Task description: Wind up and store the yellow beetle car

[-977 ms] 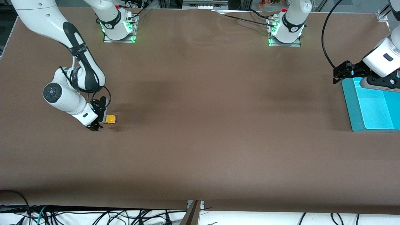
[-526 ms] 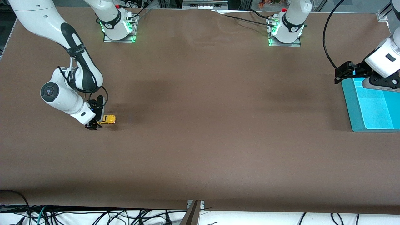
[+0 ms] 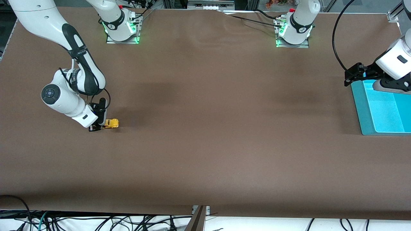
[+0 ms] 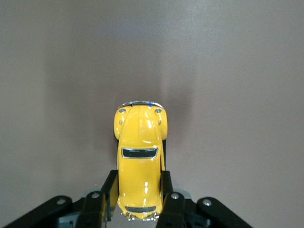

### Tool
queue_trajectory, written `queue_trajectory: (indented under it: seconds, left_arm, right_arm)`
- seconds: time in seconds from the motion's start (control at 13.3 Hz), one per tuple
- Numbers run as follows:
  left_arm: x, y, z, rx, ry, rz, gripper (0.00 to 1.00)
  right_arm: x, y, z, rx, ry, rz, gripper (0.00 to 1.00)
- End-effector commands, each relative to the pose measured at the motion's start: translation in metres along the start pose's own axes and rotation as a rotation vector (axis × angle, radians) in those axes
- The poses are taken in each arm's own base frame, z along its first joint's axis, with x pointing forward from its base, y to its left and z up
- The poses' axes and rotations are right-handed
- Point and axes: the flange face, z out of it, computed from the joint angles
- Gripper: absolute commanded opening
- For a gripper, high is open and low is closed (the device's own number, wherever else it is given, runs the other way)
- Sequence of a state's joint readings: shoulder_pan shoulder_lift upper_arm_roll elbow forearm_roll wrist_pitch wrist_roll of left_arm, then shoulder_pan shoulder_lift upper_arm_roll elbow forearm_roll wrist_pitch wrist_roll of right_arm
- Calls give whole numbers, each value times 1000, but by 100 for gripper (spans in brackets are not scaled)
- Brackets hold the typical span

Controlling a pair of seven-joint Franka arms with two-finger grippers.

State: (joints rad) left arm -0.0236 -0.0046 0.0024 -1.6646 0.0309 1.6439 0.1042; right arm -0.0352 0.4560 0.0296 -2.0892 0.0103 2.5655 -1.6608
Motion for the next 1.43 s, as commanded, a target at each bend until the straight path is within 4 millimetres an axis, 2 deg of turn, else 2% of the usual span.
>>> queue_trajectory:
  seconds: [0.0,0.15,0.23,0.38,0.45,0.68,0.75,0.83,1.13,1.35]
  left_arm:
    - [1,-2,-4,5,-9,5,100]
    - [0,-3,-3,4,-15,3,100]
    - [0,-3,-3,4,-15,3,100]
    - [0,-3,-3,4,-15,3,100]
    - [0,-3,-3,4,-15,3,100]
    - [-1,-7,-3,4,-17,-3,100]
    - [-1,-7,-3,4,-15,-3,100]
    - [-1,-7,-3,4,-17,-3,100]
    - [-1,-6,-3,4,-17,-1,100]
    - [-1,-7,-3,4,-17,-3,100]
  right_arm:
    - [-44,-11,26,10,7,-29,18]
    - [-96,-20,35,10,8,-26,18]
    - [-118,-22,34,-1,5,-17,18]
    - [-149,-26,31,-10,0,14,20]
    - [-157,-27,32,-12,0,15,20]
    - [-156,-24,32,-15,3,13,22]
    - [-157,-22,29,-19,1,13,35]
    - [-158,-20,26,-25,0,16,98]
    - [-160,-8,11,-25,4,16,100]
    - [-162,-4,7,-24,6,19,100]
